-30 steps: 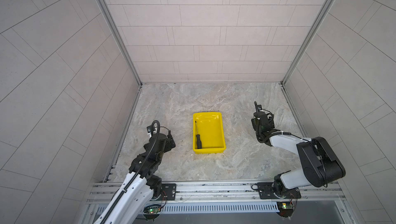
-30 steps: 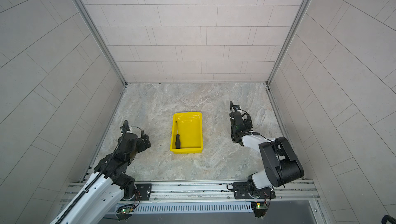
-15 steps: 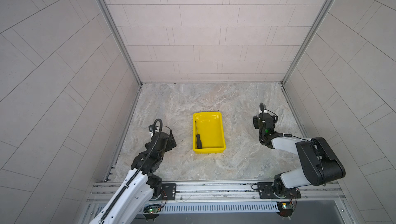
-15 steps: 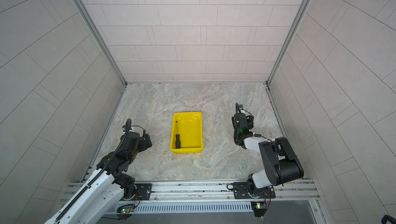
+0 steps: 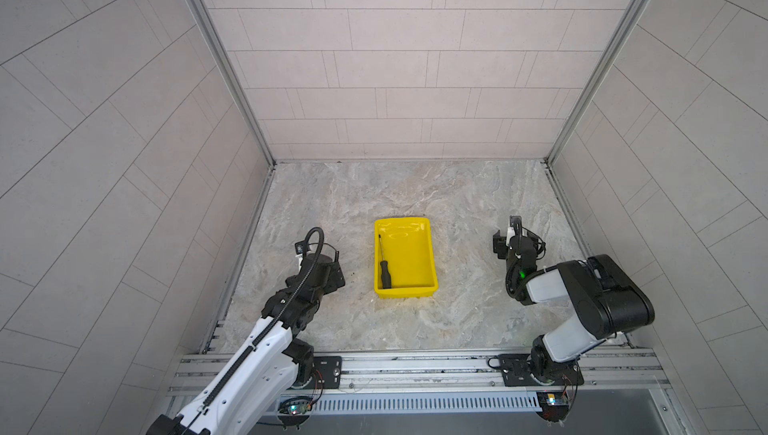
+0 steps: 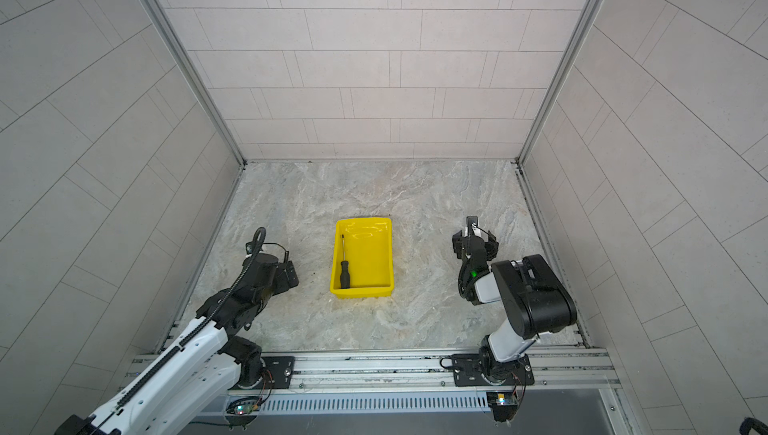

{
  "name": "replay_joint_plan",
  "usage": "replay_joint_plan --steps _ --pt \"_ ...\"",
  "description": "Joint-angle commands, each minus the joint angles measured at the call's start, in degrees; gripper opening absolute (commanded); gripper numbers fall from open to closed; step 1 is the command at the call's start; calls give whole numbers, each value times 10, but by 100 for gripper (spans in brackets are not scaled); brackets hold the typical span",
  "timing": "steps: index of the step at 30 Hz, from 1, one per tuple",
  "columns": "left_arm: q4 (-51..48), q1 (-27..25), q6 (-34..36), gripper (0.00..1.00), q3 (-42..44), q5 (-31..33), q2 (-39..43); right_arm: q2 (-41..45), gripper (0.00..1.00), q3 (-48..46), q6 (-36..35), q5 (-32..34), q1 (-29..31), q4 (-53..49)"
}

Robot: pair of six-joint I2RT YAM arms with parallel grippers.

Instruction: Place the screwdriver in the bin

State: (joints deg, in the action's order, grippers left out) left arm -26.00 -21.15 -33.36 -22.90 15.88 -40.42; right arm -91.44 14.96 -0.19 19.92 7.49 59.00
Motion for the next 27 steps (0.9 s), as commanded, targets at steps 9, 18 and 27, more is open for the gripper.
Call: replay_joint_plan --steps 9,18,27 --pt "7 -4 -3 100 -8 7 -11 2 99 39 2 33 -7 19" --pt "75 -4 4 100 9 -12 -37 6 99 45 6 14 -14 4" --pt "171 -3 80 100 -45 108 -62 5 99 46 6 13 -15 2"
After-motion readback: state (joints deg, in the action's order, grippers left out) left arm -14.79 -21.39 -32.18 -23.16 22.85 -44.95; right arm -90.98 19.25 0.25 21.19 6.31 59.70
